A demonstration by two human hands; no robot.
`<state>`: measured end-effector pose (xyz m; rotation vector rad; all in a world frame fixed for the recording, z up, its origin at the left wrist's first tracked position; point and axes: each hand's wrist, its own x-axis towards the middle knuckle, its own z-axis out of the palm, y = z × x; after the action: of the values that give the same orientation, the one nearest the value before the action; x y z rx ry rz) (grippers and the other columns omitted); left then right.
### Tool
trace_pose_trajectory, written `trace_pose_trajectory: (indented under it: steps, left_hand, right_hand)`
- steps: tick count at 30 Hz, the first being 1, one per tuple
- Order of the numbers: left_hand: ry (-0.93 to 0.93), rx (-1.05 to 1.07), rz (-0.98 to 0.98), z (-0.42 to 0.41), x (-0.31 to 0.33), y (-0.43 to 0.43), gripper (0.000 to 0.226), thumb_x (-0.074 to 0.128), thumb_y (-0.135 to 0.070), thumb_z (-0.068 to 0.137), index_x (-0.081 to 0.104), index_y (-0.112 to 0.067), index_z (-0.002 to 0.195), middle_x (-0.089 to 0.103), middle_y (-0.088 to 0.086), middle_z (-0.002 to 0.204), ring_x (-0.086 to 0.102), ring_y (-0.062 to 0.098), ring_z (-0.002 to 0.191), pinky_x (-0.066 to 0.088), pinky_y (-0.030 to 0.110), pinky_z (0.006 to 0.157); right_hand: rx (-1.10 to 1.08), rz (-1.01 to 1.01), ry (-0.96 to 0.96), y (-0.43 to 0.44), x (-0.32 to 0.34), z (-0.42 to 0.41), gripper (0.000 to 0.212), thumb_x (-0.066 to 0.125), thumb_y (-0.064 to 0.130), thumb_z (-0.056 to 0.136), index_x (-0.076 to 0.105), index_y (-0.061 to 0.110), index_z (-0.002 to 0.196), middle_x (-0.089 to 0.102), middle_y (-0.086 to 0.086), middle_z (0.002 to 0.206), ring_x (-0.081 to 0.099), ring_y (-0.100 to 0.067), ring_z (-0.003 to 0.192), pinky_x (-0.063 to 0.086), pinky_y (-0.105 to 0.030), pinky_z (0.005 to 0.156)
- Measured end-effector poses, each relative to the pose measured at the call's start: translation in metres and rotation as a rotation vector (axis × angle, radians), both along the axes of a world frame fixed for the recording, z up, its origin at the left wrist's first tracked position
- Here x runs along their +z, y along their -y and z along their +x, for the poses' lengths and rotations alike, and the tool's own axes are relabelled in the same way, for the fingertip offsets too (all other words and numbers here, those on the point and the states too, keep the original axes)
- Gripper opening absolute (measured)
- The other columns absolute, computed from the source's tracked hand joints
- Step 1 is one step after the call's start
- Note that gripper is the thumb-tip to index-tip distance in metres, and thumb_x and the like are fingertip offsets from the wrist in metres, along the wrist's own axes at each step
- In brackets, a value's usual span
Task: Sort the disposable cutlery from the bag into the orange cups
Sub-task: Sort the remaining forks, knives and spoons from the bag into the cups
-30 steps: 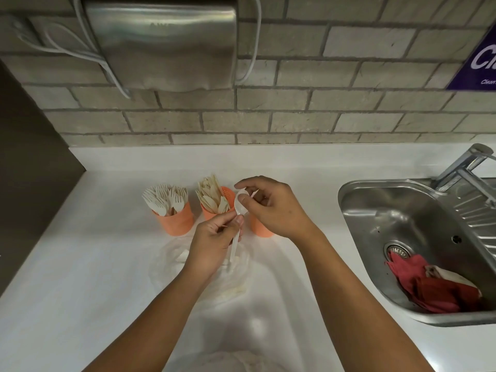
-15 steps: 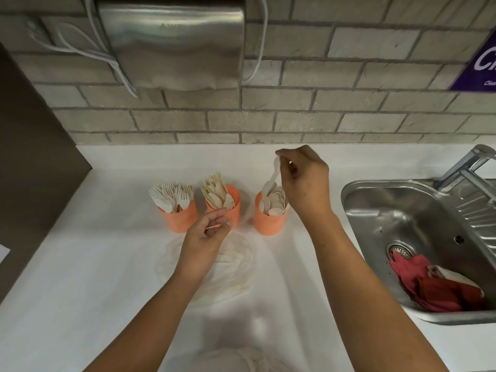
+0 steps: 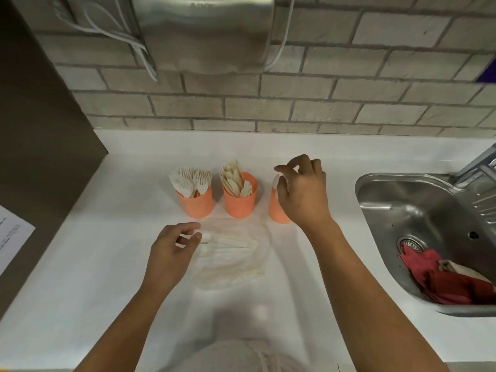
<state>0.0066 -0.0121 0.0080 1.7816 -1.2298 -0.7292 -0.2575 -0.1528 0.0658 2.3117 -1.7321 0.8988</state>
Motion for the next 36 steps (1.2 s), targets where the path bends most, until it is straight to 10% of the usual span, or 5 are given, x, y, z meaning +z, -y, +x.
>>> trace_pose_trajectory:
  steps: [6, 11, 18, 36]
  left_hand:
    - [0.511, -0.071, 0.181, 0.028, -0.034, 0.003, 0.026, 0.085, -0.038, 0.082, 0.076, -0.046, 0.104, 0.056, 0.009, 0.124, 0.051, 0.026, 0.128, 0.027, 0.030, 0.103]
    - [0.478, -0.207, 0.442, 0.018, -0.037, 0.005, 0.074, 0.080, -0.045, 0.084, 0.051, -0.025, 0.149, 0.037, 0.011, 0.143, 0.044, 0.032, 0.132, 0.041, 0.038, 0.111]
    - [0.509, -0.304, 0.450, 0.015, -0.037, 0.008, 0.112, 0.087, -0.019, 0.079, 0.013, -0.011, 0.163, 0.009, 0.013, 0.159, 0.045, 0.037, 0.138, 0.048, 0.037, 0.109]
    - [0.541, -0.401, 0.377, 0.037, -0.030, 0.011, 0.119, 0.083, -0.013, 0.080, 0.000, -0.020, 0.164, 0.007, 0.007, 0.156, 0.055, 0.032, 0.126, 0.056, 0.034, 0.097]
  right_hand:
    - [0.587, 0.490, 0.170, -0.063, -0.016, 0.059, 0.026, 0.056, 0.009, 0.087, 0.075, 0.011, 0.105, 0.067, -0.006, 0.098, 0.063, -0.021, 0.085, 0.050, -0.032, 0.081]
    - [0.395, 0.601, -0.250, -0.088, -0.080, 0.095, 0.040, 0.057, 0.019, 0.091, 0.056, 0.009, 0.130, 0.050, -0.013, 0.124, 0.046, -0.035, 0.111, 0.047, -0.045, 0.090]
    - [0.288, 0.638, -0.422, -0.081, -0.095, 0.109, 0.043, 0.061, 0.020, 0.088, 0.050, 0.008, 0.128, 0.046, -0.012, 0.128, 0.044, -0.035, 0.116, 0.042, -0.050, 0.092]
    - [0.141, 0.696, -0.441, -0.075, -0.102, 0.141, 0.042, 0.060, 0.015, 0.093, 0.045, 0.008, 0.132, 0.050, -0.014, 0.128, 0.050, -0.033, 0.118, 0.045, -0.051, 0.094]
